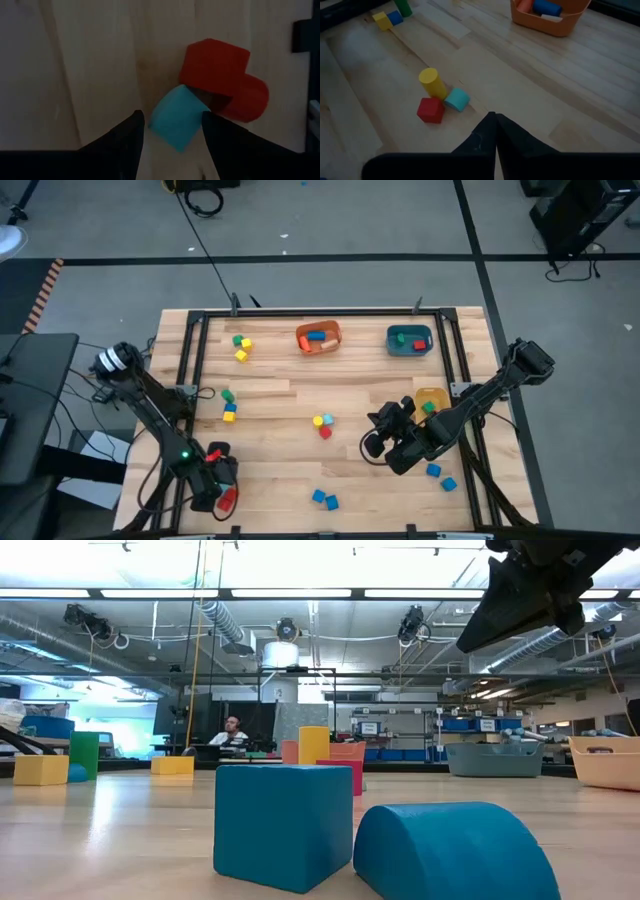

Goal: Sort blocks by size
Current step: Put the light blue half circle block into the blue bin

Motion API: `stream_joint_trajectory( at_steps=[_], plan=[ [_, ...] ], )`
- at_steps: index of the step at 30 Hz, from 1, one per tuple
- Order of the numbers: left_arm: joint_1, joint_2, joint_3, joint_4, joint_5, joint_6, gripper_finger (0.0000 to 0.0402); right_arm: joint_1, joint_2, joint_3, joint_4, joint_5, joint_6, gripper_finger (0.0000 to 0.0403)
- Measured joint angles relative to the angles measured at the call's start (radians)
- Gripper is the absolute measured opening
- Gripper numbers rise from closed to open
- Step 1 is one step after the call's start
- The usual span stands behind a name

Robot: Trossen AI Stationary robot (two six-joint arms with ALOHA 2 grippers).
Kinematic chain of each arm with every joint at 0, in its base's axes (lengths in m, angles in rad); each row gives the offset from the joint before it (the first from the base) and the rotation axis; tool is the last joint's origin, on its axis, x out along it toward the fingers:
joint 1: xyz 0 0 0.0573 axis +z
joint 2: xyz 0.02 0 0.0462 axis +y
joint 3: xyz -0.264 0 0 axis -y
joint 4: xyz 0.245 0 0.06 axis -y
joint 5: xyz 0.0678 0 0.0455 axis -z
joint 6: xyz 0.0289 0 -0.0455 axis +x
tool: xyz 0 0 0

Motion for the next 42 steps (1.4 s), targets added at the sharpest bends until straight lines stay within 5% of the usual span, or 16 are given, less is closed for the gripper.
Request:
stream_joint_trajectory(
  at_steps=[17, 26, 32, 42],
  plan=[
    [0.0, 0.067, 0.003, 0.046, 0.013, 0.026, 0.0207, 0.0, 0.0, 0.0, 0.001, -0.001, 0.001, 0.0023],
    [0.0, 0.067, 0.003, 0.041, -0.005, 0.033, 0.0146, 0.0, 0.0, 0.0, 0.001, -0.002, 0.0, 0.0023],
    [0.0, 0.067, 0.003, 0.033, -0.013, 0.055, 0.0146, 0.0, 0.0, 0.0, 0.001, -0.002, 0.0, 0.0032],
    [0.023, 0.061, 0.002, -0.106, -0.12, 0.047, 0.0146, 0.0, 0.0, 0.0, 0.001, 0.006, -0.001, 0.0018]
  ],
)
